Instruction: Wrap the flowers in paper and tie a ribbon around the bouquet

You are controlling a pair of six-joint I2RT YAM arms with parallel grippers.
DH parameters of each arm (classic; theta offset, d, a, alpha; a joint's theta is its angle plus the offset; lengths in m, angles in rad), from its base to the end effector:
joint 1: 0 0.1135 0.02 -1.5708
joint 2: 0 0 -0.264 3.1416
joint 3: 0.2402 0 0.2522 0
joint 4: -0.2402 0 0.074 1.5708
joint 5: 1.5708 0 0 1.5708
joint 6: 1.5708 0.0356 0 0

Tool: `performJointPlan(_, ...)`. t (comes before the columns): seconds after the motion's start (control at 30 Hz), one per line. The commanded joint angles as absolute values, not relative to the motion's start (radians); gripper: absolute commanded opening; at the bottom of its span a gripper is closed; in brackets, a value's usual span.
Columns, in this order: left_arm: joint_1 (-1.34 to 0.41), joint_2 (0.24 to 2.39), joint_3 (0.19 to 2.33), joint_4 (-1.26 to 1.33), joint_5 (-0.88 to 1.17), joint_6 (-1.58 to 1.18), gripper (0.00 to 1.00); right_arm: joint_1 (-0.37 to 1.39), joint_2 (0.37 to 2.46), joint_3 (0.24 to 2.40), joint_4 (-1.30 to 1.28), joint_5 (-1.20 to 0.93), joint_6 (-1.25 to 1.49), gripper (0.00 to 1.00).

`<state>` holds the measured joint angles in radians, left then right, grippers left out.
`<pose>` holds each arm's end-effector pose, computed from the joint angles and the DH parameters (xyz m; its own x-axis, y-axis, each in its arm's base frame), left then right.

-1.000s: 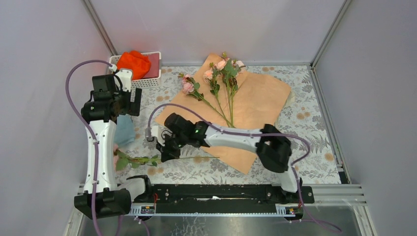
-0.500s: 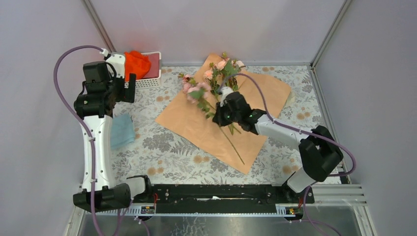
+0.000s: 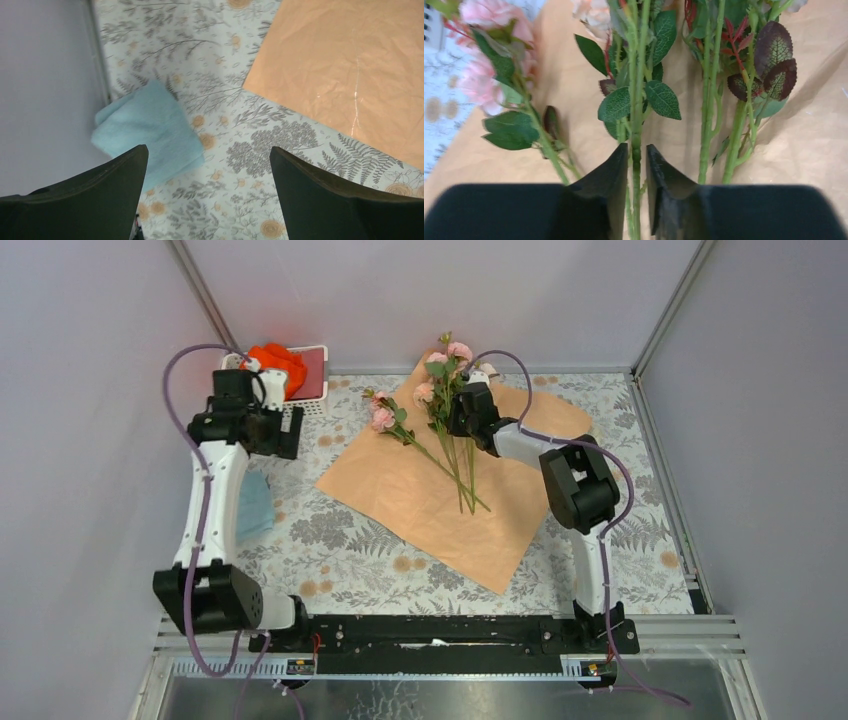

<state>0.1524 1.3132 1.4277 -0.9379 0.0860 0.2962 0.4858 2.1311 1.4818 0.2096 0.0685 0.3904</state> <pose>0.2611 0.0370 0.3761 -0.7207 0.1835 -0.6685 0.1222 0.9828 0.1382 0.4351 0.2270 0.1902 -0.5045 0.1630 -0.8479 -0.2369 0.9182 0.3174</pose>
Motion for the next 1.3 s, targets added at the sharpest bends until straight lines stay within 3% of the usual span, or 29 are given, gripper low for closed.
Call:
performJointPlan(0.0, 0.049, 1.433, 1.435, -0.862, 0.073, 0.272, 0.99, 0.47, 2.145, 1.606, 0.115, 0.102, 0.297, 0.38)
performJointPlan(0.13, -0.051, 1.554, 1.447, -0.858, 0.055, 0.303, 0.99, 0.462, 2.063, 1.621, 0.013, -0.007, 0.221, 0.61)
performJointPlan(0.23, -0.063, 1.627, 1.448, -0.839, 0.097, 0.315, 0.99, 0.461, 1.949, 1.574, -0.125, -0.036, 0.195, 0.69)
performJointPlan(0.43, -0.096, 1.712, 1.435, -0.811, 0.171, 0.358, 0.99, 0.448, 1.675, 1.317, -0.361, 0.064, 0.199, 0.71)
performJointPlan(0.57, -0.167, 1.723, 1.391, -0.811, 0.255, 0.385, 0.99, 0.453, 1.51, 1.148, -0.437, -0.244, 0.076, 0.66)
performJointPlan(0.63, -0.206, 1.714, 1.358, -0.811, 0.288, 0.398, 0.99, 0.503, 1.425, 1.062, -0.416, -0.376, -0.05, 0.63)
performJointPlan(0.7, -0.241, 1.699, 1.333, -0.812, 0.309, 0.409, 0.99, 0.609, 1.333, 0.961, -0.374, -0.352, -0.221, 0.63)
performJointPlan(0.9, -0.292, 1.609, 1.292, -0.835, 0.345, 0.427, 0.99, 0.812, 1.125, 0.692, -0.399, -0.536, -0.742, 0.71)
performJointPlan(1.07, -0.303, 1.534, 1.256, -0.86, 0.329, 0.419, 0.99, 0.893, 1.049, 0.583, -0.442, -0.436, -0.825, 0.73)
performJointPlan(1.27, -0.307, 1.489, 1.22, -0.873, 0.289, 0.407, 0.99, 0.956, 1.142, 0.571, -0.495, -0.35, -0.864, 0.82)
